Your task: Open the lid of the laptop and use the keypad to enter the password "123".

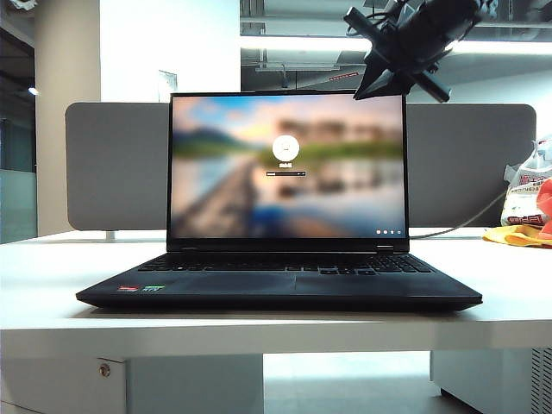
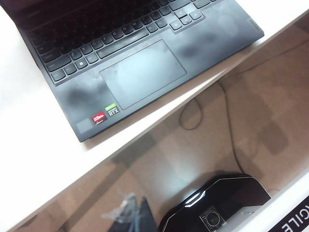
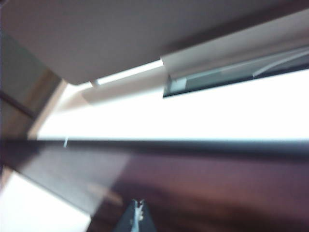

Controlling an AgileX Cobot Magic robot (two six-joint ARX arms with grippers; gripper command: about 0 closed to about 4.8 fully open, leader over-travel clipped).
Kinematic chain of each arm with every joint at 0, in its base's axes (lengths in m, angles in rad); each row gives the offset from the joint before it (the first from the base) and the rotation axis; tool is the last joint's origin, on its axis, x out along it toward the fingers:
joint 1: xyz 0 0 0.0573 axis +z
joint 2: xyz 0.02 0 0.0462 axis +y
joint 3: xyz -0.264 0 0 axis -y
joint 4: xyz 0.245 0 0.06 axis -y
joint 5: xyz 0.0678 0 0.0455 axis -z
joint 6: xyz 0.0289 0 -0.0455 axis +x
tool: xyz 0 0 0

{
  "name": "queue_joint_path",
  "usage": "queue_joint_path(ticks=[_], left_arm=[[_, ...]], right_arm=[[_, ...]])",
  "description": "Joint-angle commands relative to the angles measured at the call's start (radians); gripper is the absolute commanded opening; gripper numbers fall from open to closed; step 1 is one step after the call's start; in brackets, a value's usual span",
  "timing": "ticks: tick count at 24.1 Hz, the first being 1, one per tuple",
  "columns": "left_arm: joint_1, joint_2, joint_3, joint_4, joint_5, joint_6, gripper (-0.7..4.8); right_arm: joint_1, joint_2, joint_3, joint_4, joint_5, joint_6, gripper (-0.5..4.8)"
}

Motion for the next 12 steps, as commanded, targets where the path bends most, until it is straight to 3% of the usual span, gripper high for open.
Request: queue_joint_path(ticks=[1, 4, 12], left_arm=[[-0.001, -0.002, 0.002, 0.038, -0.002, 0.008, -0.06], [-0.001, -0.002, 0.002, 0.056, 0.005, 0.008, -0.06], [-0.001, -0.001, 0.001, 0.082, 0.025, 0.008, -0.06]], right_arm=[[0.019, -0.033, -0.013, -0.169, -0.002, -0.144, -0.02], [0.038, -0.034, -0.028, -0.322, 0.002, -0.215, -0.02], [0.054, 0.014, -0.059, -0.528, 0.031, -0.281, -0.02]])
